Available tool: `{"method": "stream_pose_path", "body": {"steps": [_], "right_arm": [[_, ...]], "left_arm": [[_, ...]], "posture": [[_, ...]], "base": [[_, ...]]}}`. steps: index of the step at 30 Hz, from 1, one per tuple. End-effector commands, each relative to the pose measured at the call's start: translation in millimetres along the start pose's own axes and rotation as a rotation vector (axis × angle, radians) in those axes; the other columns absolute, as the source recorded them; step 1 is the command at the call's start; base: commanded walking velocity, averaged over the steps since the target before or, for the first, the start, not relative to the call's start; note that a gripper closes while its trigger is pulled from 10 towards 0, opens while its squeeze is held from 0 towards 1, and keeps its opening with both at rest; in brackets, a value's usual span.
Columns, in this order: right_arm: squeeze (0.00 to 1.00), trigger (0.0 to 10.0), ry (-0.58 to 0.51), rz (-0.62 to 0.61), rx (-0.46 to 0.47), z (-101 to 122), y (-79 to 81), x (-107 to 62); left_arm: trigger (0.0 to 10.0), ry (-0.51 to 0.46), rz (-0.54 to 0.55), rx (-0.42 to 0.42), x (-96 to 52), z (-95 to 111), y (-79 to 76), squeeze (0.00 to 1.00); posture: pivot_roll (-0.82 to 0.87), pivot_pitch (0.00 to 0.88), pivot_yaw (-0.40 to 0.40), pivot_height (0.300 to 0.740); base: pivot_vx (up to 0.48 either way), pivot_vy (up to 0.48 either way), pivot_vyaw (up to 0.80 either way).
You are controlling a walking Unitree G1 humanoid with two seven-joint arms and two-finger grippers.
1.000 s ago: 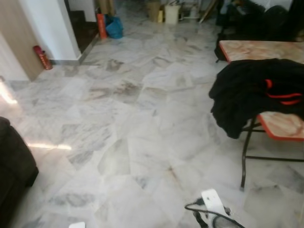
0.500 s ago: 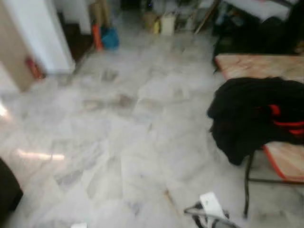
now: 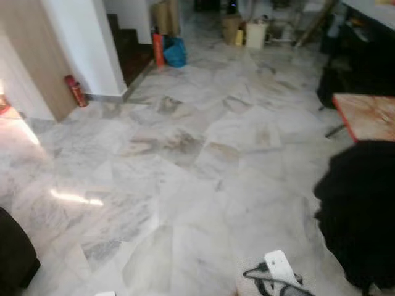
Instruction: Hang hanger
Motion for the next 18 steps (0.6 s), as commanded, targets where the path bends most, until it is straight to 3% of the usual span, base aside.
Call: {"method": "stream_pose_path", "body": {"steps": [1,18], "right_arm": [[0.0,10.0,0.026,-0.031,0.013,-12.5,-13.1,-2.7],[0.0,10.0,0.025,-0.032,0.016,-13.3,-12.7,-2.8]], "left_arm": [[10.0,-0.003,-0.012,-0.007,1.1,3.2,-5.7,0.0],[10.0,-0.002,-0.013,-0.007,1.1,3.1,-5.4,0.0]], "posture": [[-0.09,0.0,0.025,0.74],[-0.08,0.0,0.018,0.74]], "base": [[0.48,0.0,0.0],[0.48,0.0,0.0]]}}
Point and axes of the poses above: a point about 5 cm out from each wrist's last joint towards the gripper, its own x axis pointing out of the wrist towards the gripper, its own z axis along the axis of the wrist's last joint, y = z × x, the point moved 6 cm from there along x, pointing out of the wrist towards the gripper, and after that the axes turned 5 degrees about x, right-handed, at the moved point
